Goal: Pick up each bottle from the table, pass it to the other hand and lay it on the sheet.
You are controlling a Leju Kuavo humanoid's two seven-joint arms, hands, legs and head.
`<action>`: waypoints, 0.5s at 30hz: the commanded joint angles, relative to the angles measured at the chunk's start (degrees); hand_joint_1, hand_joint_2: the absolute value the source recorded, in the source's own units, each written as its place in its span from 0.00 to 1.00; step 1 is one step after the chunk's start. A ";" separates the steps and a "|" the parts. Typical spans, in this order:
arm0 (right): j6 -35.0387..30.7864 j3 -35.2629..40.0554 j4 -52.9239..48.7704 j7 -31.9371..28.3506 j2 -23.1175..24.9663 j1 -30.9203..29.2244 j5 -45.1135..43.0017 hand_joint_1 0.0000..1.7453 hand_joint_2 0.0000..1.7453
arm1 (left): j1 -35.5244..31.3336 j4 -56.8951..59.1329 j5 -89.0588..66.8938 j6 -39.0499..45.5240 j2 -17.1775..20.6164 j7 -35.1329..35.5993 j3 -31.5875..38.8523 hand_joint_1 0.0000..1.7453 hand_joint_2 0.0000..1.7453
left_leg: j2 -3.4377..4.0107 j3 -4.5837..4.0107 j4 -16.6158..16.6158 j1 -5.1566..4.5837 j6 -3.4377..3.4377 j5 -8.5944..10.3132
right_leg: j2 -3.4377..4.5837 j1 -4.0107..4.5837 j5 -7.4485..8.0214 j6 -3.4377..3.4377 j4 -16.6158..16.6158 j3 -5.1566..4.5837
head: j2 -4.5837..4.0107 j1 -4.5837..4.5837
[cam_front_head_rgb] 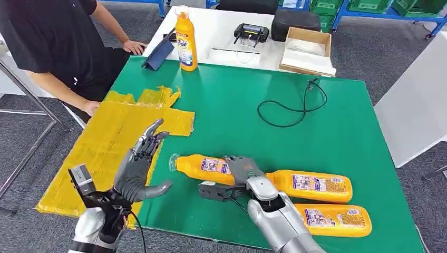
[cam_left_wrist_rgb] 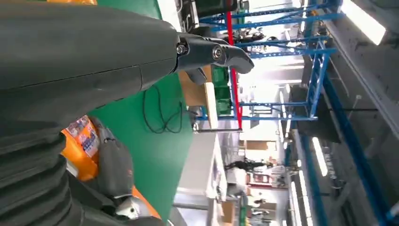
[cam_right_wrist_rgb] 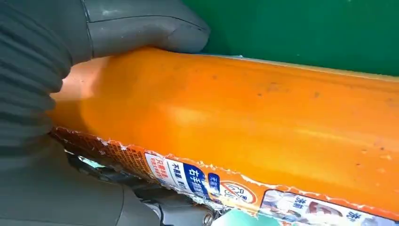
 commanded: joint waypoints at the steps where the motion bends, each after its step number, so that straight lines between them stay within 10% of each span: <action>1: -3.12 -8.41 -1.18 -3.05 -0.47 7.65 -11.18 1.00 1.00 | -1.63 1.13 0.49 5.03 -1.59 3.24 0.86 0.00 0.00 | -0.25 0.06 -0.06 0.07 -0.08 0.04 | -0.12 0.05 -0.02 -0.08 -0.12 0.18 | 0.00 0.02; 6: -8.46 -17.57 -32.70 -11.48 1.86 18.86 -28.31 1.00 1.00 | 4.31 -5.01 1.97 4.65 -6.12 2.93 4.81 0.00 0.00 | -0.18 -0.14 0.07 0.05 -0.09 -0.07 | 0.02 0.04 -0.10 -0.10 0.02 0.00 | 0.00 0.04; 7: -8.96 -17.75 -35.73 -12.00 2.24 19.85 -28.95 1.00 1.00 | 4.77 -5.00 1.22 4.78 -6.42 2.89 4.66 0.00 1.00 | -0.18 -0.14 0.08 0.05 -0.11 -0.11 | 0.07 0.03 -0.14 -0.12 0.03 0.02 | 0.00 0.04; 15: -13.79 -16.59 -42.71 -21.52 3.11 22.52 -38.41 1.00 1.00 | 4.34 -2.66 0.89 3.26 -7.20 3.26 3.70 0.00 1.00 | -0.33 -0.66 0.08 0.01 -0.10 -0.03 | 0.06 0.01 -0.04 -0.03 0.06 0.14 | 0.00 0.00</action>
